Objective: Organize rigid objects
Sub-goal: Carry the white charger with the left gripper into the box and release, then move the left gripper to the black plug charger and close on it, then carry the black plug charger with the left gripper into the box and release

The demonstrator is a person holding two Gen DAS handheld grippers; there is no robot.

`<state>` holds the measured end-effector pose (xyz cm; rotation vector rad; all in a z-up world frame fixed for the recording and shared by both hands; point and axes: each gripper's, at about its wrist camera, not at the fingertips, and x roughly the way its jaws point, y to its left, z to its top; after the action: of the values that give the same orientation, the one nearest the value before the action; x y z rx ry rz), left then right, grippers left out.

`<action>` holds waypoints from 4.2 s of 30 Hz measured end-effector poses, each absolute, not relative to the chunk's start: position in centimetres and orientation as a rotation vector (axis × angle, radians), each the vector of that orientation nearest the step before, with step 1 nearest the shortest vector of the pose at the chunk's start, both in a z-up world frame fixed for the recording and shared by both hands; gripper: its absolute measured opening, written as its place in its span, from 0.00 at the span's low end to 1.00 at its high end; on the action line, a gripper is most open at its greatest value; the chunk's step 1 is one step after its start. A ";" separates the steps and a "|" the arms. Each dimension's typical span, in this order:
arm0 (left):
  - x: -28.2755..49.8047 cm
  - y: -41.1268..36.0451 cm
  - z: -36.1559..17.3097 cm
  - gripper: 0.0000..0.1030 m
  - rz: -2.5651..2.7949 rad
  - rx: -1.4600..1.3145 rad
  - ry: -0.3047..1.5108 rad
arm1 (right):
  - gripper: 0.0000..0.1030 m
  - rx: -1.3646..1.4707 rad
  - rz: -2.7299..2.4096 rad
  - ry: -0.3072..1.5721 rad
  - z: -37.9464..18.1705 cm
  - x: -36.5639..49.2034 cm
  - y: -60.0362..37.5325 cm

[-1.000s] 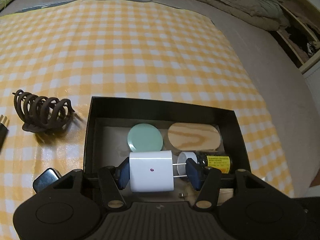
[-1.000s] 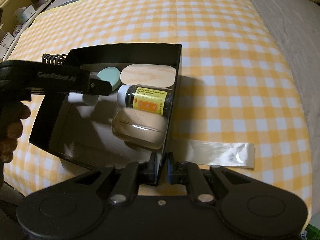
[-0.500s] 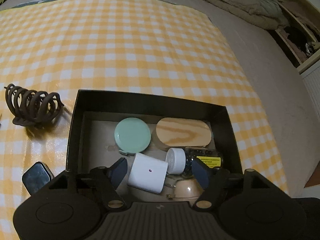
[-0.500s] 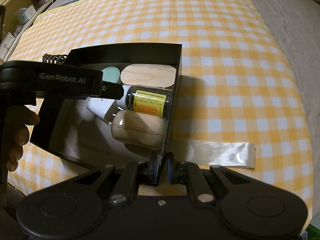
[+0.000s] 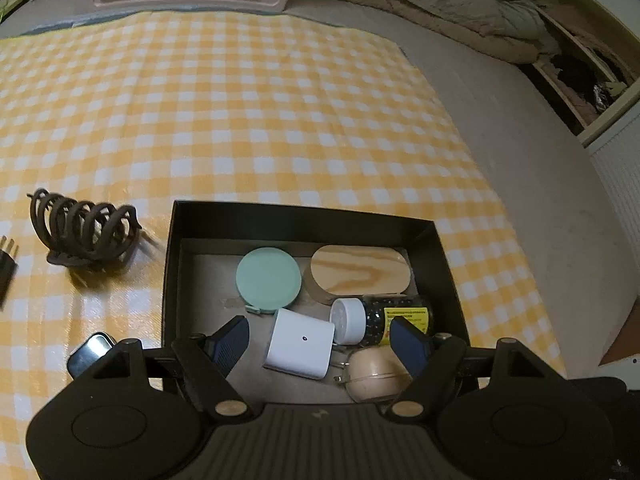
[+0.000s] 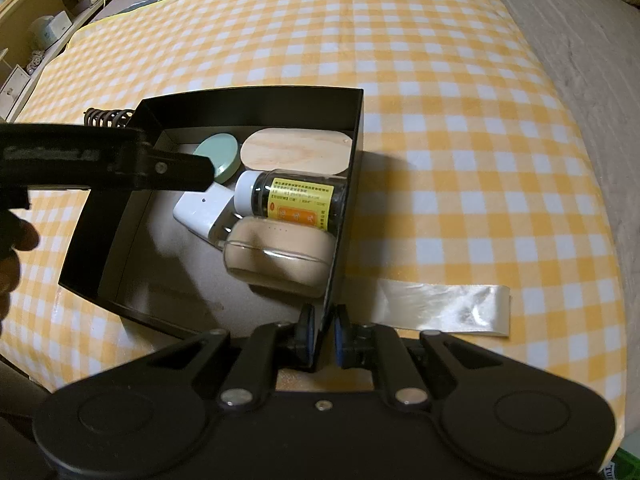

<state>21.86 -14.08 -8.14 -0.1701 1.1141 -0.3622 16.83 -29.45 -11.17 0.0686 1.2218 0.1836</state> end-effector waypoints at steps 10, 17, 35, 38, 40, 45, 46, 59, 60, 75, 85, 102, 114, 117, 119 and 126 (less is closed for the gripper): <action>19.6 -12.3 -5.6 0.79 -0.376 -0.096 1.041 | 0.10 0.074 0.182 1.220 -11.1 16.9 -29.6; 17.5 -11.0 -4.6 0.89 -0.379 -0.031 1.021 | 0.10 0.069 0.177 1.219 -11.2 16.9 -29.5; 13.9 -9.9 -3.2 1.00 -0.408 0.069 0.948 | 0.09 0.066 0.173 1.217 -11.2 16.8 -29.5; 13.9 -9.4 -3.1 1.00 -0.400 0.059 0.945 | 0.09 0.068 0.172 1.218 -11.2 16.8 -29.4; 14.0 -9.0 -2.9 1.00 -0.377 0.056 0.936 | 0.09 0.065 0.170 1.217 -11.2 16.8 -29.4; 14.4 -6.9 -2.3 1.00 -0.305 0.071 0.868 | 0.09 0.066 0.170 1.218 -11.2 16.9 -29.5; 14.6 -6.2 -2.2 1.00 -0.286 0.071 0.858 | 0.09 0.067 0.170 1.218 -11.2 16.9 -29.5; 18.3 2.7 -3.6 1.00 -0.083 0.050 0.817 | 0.09 0.065 0.171 1.217 -11.3 16.9 -29.4; 18.6 3.3 -3.9 1.00 -0.072 0.051 0.822 | 0.09 0.065 0.171 1.217 -11.3 16.9 -29.4; 23.0 7.6 -9.5 0.66 -0.029 0.064 1.006 | 0.09 0.064 0.171 1.217 -11.3 16.8 -29.3; 24.2 7.8 -11.7 0.33 -0.019 0.058 1.074 | 0.09 0.066 0.170 1.218 -11.3 16.9 -29.3; 22.3 3.2 -4.5 0.32 -0.126 -0.128 0.885 | 0.09 0.064 0.170 1.218 -11.3 16.9 -29.4; 21.5 -7.3 -3.9 0.32 -0.333 -0.158 0.935 | 0.10 0.065 0.172 1.218 -11.4 16.9 -29.2; 21.7 -9.1 -4.9 0.32 -0.303 -0.130 0.951 | 0.10 0.064 0.173 1.218 -11.4 16.8 -29.1; 22.2 -9.6 -5.6 0.32 -0.270 -0.129 0.967 | 0.10 0.065 0.174 1.218 -11.4 16.9 -29.1; 22.6 -10.4 -6.7 0.32 -0.169 -0.097 0.978 | 0.10 0.066 0.185 1.216 -11.4 16.8 -29.2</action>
<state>22.64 -10.40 -6.74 -0.0967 0.9779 -0.1691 16.78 -29.18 -11.43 0.0660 1.2162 0.1852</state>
